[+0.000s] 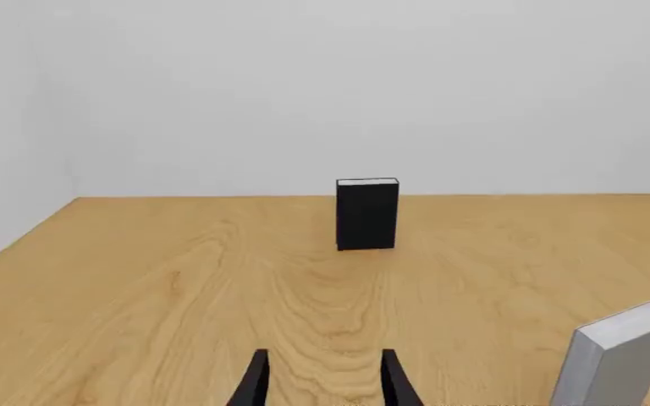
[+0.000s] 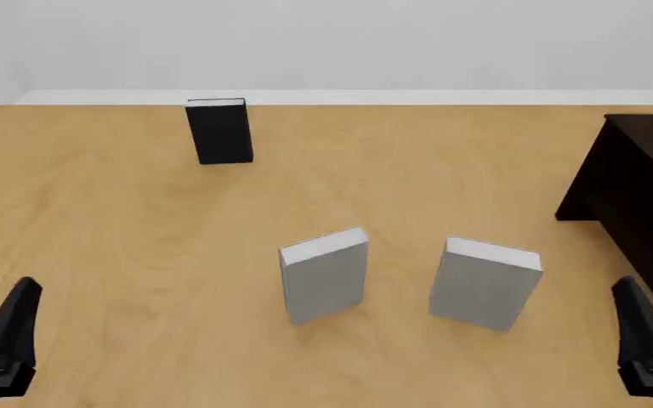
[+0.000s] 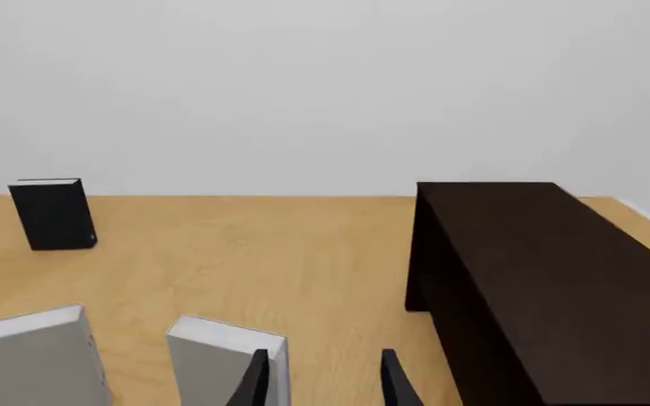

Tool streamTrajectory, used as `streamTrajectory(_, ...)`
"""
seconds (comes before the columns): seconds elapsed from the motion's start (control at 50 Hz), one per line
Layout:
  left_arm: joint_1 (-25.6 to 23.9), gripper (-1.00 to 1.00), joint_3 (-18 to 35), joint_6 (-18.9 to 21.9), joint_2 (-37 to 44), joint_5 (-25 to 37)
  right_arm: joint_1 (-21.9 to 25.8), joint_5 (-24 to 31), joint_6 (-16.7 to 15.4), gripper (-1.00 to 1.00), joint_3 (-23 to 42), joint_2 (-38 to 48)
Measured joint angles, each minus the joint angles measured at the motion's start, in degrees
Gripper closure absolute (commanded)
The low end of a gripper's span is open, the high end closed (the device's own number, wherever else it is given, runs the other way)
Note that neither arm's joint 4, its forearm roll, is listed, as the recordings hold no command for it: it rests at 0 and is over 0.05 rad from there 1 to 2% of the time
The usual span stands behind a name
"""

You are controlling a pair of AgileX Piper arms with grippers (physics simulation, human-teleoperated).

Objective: Pick up the book on the right and place it on the cabinet shelf.

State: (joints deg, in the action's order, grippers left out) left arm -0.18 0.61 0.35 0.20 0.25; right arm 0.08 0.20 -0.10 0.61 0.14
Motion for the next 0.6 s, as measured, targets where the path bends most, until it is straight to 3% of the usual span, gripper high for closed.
streamTrajectory(0.24, 0.0, -1.00, -0.4, 0.1, 0.1, -0.4, 1.8, 1.1, -3.0, -1.00, 4.8, 3.1)
streamTrajectory(0.6, -0.3, -1.00, -0.6, 0.8, 0.5, -0.4, 8.6, 6.4, -14.3, -1.00, 21.9, 18.0)
